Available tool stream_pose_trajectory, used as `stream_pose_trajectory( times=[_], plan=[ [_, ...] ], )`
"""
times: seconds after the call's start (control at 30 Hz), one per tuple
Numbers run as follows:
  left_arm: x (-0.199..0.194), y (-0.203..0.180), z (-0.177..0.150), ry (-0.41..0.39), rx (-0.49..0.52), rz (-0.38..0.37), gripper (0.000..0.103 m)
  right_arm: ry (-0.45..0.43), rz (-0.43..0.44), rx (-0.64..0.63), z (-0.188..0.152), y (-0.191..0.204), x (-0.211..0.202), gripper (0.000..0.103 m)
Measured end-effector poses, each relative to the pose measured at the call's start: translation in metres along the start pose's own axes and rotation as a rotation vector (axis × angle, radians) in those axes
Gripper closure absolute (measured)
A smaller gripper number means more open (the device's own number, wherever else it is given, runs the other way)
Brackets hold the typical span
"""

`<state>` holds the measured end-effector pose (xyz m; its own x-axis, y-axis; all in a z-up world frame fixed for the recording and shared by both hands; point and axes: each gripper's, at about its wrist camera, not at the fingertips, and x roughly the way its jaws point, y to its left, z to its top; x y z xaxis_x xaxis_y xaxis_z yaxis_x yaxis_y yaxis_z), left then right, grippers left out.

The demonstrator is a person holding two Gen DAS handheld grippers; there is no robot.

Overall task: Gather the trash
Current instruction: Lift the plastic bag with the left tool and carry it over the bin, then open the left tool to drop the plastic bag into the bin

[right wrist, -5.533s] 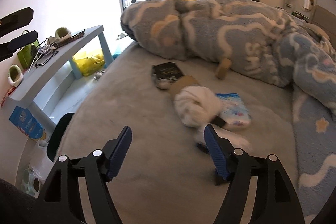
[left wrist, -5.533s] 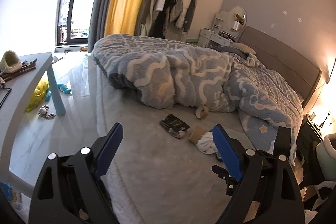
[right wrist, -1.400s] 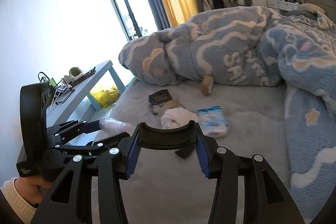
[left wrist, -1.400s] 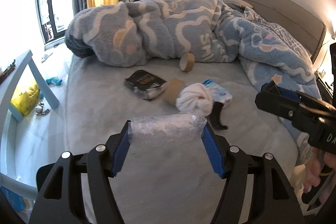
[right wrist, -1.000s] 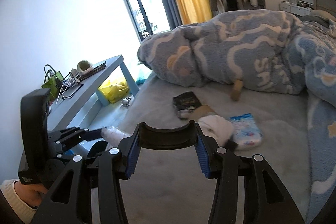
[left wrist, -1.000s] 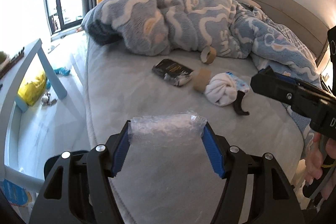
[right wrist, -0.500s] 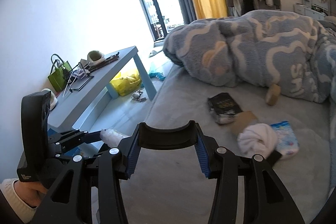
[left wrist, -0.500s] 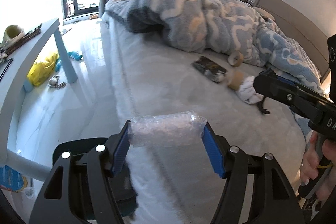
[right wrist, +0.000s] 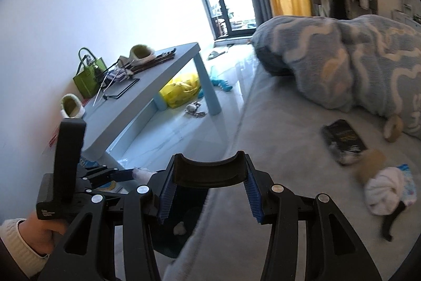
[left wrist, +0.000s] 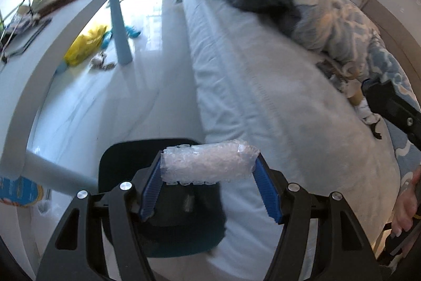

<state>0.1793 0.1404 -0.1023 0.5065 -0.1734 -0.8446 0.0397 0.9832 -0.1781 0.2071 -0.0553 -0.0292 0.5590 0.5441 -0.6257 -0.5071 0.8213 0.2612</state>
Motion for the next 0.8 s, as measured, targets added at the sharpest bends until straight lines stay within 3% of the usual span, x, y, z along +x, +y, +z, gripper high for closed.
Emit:
stream_pose_trajectory(
  times=[0.47, 0.8],
  plan=[
    [0.02, 0.075, -0.024, 0.138, -0.086, 0.04, 0.034, 0.088, 0.058, -0.036, 0.002, 0.057, 0.065, 0.055],
    [0.016, 0.103, -0.035, 0.168, -0.095, 0.035, 0.023, 0.166, 0.058, -0.059, -0.005, 0.084, 0.106, 0.055]
  ],
)
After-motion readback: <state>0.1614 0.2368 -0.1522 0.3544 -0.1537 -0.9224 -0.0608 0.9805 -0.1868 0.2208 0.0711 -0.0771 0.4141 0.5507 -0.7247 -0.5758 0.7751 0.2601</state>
